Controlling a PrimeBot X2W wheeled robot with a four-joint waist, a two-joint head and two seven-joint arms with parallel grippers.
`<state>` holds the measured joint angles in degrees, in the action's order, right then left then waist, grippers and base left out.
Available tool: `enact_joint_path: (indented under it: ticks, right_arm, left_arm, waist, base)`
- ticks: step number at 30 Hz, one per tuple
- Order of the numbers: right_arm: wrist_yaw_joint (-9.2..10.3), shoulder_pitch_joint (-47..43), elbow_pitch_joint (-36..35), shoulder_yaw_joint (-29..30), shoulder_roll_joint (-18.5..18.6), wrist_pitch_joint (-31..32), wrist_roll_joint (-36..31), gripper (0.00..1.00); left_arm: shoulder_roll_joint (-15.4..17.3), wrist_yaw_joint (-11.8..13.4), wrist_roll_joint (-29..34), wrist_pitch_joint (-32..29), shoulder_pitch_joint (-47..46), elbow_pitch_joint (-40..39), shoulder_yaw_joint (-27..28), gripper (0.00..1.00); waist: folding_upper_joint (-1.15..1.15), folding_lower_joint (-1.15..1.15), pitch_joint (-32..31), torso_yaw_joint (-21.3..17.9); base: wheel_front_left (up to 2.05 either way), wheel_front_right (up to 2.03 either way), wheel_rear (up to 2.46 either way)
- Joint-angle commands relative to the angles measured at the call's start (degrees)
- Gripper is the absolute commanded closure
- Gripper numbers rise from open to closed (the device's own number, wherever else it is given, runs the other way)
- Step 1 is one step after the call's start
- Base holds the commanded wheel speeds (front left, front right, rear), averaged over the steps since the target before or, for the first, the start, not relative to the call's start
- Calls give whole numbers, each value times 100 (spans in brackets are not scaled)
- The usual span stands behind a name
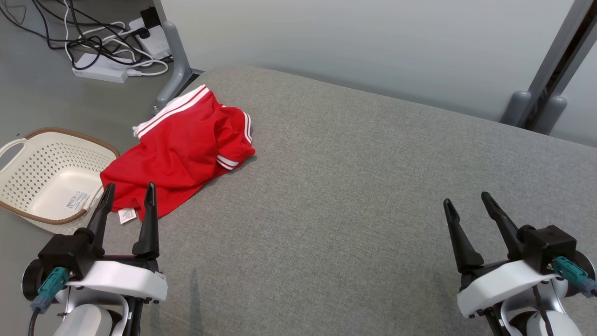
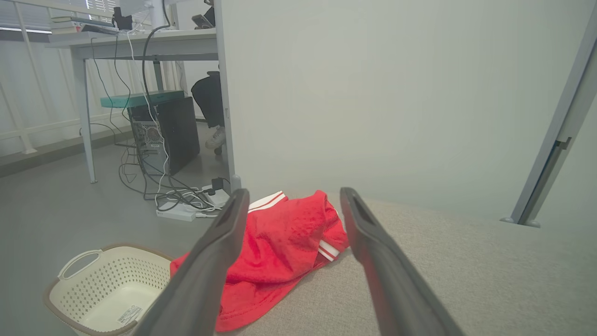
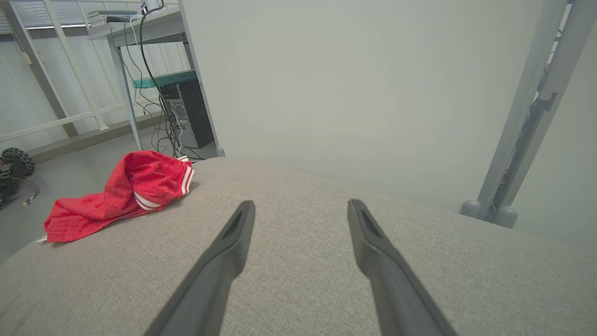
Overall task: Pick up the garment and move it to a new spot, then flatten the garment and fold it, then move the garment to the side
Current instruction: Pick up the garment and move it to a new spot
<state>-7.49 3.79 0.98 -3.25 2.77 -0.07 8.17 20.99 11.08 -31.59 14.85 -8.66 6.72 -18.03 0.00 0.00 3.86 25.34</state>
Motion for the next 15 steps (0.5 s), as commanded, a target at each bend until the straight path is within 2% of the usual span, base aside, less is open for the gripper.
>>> enact_joint_path:
  ticks: [1, 15]
  right_arm:
    - [0, 58, 28, -9, 40, -25, -1, 0]
    - [0, 205, 62, -98, 94, -22, 58, 0]
  left_arm:
    - [-5, -33, 39, 29, 2, 20, 43, 0]
    - [-83, -141, 116, 31, -183, -1, 190, 0]
  waist:
    - [0, 0, 1, -22]
    - [0, 0, 84, -135]
  base:
    - [0, 0, 0]
    - [0, 0, 0]
